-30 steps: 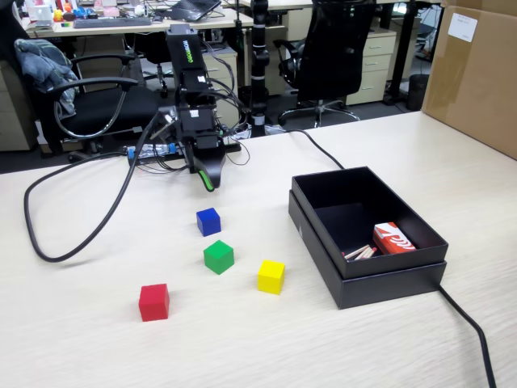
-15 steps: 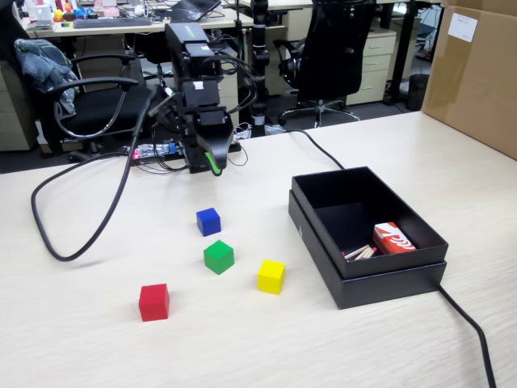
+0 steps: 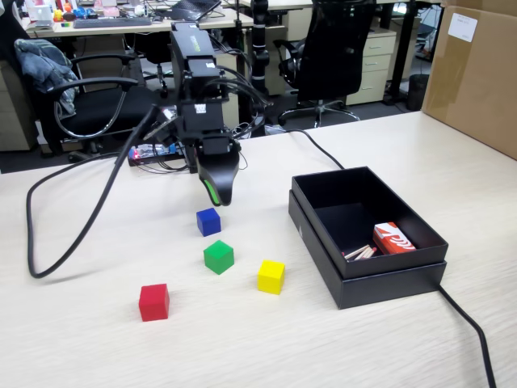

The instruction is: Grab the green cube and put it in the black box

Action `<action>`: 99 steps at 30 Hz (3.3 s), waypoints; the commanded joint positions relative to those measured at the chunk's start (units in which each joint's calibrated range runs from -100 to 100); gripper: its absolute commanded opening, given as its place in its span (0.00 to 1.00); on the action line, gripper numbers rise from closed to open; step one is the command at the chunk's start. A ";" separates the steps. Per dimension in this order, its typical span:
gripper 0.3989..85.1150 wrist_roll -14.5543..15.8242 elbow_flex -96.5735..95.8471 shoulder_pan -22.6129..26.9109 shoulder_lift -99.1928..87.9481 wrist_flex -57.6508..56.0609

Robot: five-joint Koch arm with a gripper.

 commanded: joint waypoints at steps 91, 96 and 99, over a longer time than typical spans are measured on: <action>0.01 12.11 29.30 18.02 35.39 -6.57; 0.17 12.45 27.67 18.17 35.85 -6.57; 0.22 12.45 27.31 18.17 35.28 -6.57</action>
